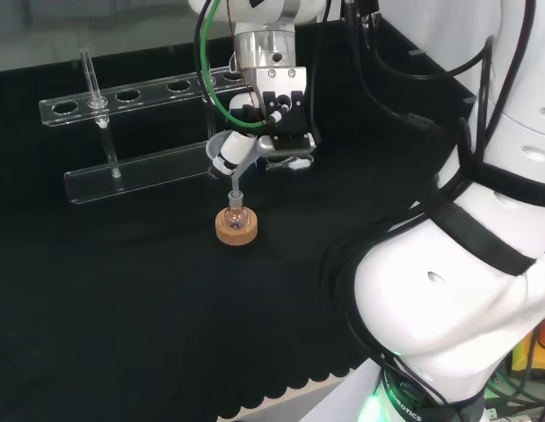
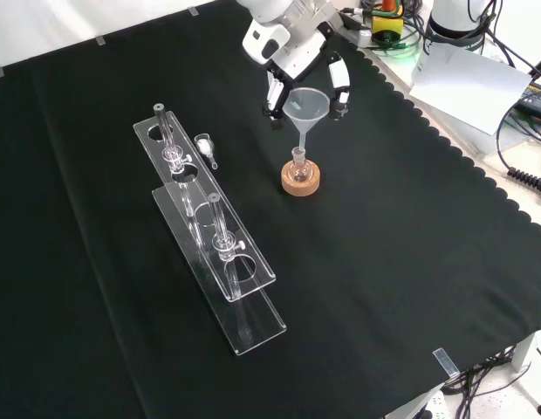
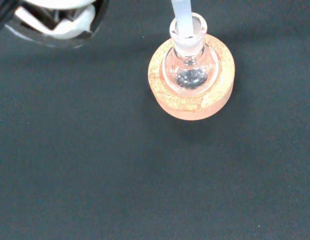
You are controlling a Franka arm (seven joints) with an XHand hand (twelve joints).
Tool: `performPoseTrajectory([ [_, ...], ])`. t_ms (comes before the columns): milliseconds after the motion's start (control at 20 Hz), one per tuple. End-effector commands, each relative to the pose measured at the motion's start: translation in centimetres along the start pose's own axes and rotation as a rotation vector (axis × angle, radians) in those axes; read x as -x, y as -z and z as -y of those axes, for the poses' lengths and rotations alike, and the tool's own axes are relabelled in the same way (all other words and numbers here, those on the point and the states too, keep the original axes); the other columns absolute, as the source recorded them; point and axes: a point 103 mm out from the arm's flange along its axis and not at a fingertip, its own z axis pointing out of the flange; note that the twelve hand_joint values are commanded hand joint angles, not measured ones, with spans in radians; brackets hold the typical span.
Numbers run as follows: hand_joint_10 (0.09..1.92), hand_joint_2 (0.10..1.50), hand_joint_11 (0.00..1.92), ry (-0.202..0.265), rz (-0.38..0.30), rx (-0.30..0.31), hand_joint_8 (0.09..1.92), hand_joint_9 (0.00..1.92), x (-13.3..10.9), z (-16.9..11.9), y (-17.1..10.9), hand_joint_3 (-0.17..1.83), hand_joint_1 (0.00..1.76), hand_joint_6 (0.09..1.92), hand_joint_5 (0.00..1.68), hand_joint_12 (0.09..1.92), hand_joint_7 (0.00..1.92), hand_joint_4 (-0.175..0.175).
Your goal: Place the funnel on the round-bottom flask.
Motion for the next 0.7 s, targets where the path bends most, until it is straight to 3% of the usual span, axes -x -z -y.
performPoseTrajectory([
  [50,0.27,0.67,0.97,0.000,0.000,-0.001,0.72,1.33,0.10,-0.37,-0.13,0.73,1.00,0.71,0.71,0.99,0.67,-0.099],
  [700,0.27,0.67,0.97,0.006,-0.002,-0.012,0.72,1.33,0.15,-1.28,-0.85,0.73,1.00,0.71,0.71,0.99,0.66,-0.101],
])
